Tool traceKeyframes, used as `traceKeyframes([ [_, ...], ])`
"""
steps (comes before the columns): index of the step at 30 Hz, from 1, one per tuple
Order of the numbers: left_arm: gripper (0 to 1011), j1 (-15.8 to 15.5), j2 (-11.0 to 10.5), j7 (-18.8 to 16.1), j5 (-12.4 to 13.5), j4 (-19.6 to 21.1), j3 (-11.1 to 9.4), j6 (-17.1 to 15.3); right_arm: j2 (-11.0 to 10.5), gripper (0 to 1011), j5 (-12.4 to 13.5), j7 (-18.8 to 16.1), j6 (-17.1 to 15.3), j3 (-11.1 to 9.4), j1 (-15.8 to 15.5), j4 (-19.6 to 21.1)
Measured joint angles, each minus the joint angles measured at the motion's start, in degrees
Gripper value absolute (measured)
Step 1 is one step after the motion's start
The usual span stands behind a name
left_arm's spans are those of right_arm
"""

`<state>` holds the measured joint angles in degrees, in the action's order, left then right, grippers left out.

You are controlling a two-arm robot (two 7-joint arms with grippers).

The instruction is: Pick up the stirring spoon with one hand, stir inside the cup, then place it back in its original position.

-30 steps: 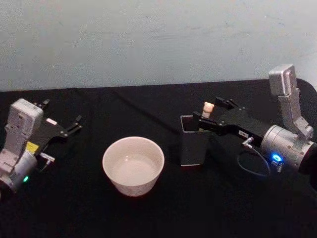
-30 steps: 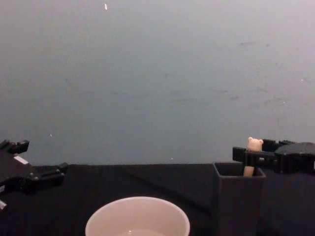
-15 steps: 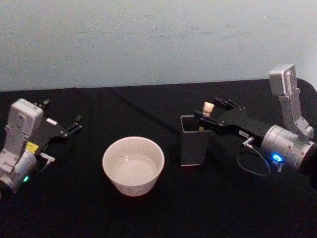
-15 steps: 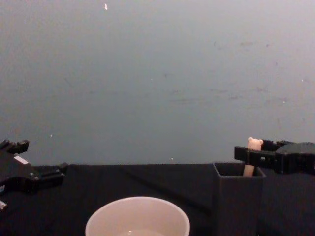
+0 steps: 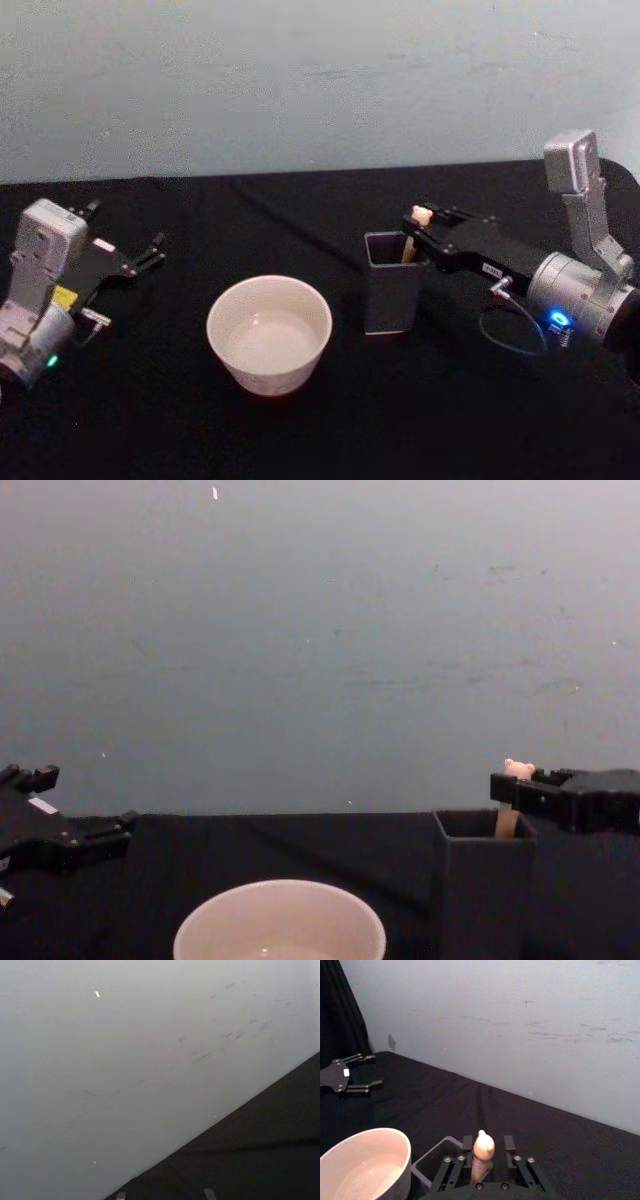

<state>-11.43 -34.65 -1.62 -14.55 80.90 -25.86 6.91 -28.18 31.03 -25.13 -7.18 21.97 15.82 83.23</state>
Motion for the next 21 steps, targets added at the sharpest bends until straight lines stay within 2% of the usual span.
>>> traceKeyframes([
  [4,1001,0.0,0.0,0.0,0.0,0.0,0.0,0.0,0.0,273,0.0,0.0,0.0,0.0,0.0,0.0],
  [7,1001,0.0,0.0,0.0,0.0,0.0,0.0,0.0,0.0,216,0.0,0.0,0.0,0.0,0.0,0.0],
  [21,1001,0.0,0.0,0.0,0.0,0.0,0.0,0.0,0.0,212,0.0,0.0,0.0,0.0,0.0,0.0],
])
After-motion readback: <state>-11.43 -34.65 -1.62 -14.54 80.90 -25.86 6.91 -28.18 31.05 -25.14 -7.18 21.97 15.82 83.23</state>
